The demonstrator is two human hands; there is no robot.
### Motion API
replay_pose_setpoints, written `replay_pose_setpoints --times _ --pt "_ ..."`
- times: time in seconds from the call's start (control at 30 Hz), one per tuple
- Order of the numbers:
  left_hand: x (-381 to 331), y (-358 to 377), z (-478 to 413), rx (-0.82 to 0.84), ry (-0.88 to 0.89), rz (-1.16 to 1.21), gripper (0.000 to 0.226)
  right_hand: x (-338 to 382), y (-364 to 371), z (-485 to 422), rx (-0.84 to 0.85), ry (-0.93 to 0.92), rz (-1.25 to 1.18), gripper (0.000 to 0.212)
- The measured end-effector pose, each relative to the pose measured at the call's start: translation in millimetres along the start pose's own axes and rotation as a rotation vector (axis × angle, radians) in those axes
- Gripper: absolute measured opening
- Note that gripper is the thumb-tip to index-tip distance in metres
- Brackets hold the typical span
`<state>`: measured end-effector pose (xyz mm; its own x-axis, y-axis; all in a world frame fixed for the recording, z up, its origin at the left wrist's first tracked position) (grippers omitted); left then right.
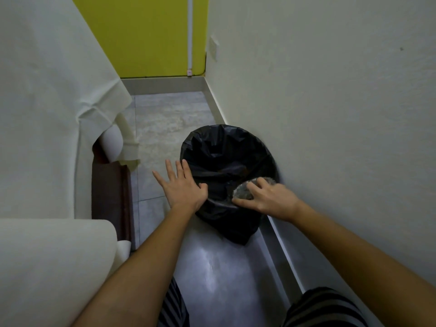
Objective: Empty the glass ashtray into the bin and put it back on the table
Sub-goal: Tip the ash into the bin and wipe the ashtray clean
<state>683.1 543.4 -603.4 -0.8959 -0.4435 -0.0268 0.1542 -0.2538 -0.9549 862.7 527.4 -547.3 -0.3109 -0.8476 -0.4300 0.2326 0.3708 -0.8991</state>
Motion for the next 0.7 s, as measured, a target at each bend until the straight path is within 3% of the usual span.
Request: replay_pose_setpoints --times 0.07,0.23,0.4,0.6,0.7 --pt "1.7 0.4 -1.6 -0.001 -0.005 0.003 0.083 -3.3 -1.8 -4.5 0.014 -0.018 0.032 0.051" --pt "1.7 -1.1 -1.7 0.000 -0.012 0.002 0.083 -28.7 -11.7 -22.0 -0.023 0.194 0.018 0.053" --pt "1.6 0.0 -0.3 -0.004 -0.010 0.017 0.083 4.2 12.9 -7.3 0.009 0.031 0.016 0.051" --pt "1.8 -1.5 -6.7 0.001 -0.020 0.026 0.083 -45.8 -23.8 -17.3 -0.068 0.351 -0.019 0.053" --pt "-1.0 0.3 -3.8 -0.001 -0.019 0.055 0.083 -8.7 -1.4 -7.9 -0.024 0.172 0.003 0.051"
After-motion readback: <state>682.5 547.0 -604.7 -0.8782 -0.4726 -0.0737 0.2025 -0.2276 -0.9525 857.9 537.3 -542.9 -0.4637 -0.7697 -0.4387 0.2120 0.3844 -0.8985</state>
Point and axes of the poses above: each hand's wrist, its own z-axis away from the middle knuckle, its own y-axis out of the palm, x = y × z, the point moved 10 cm from there along -z, towards the middle knuckle, and after that the axes turned 10 degrees about x, right-handed, at the moved point
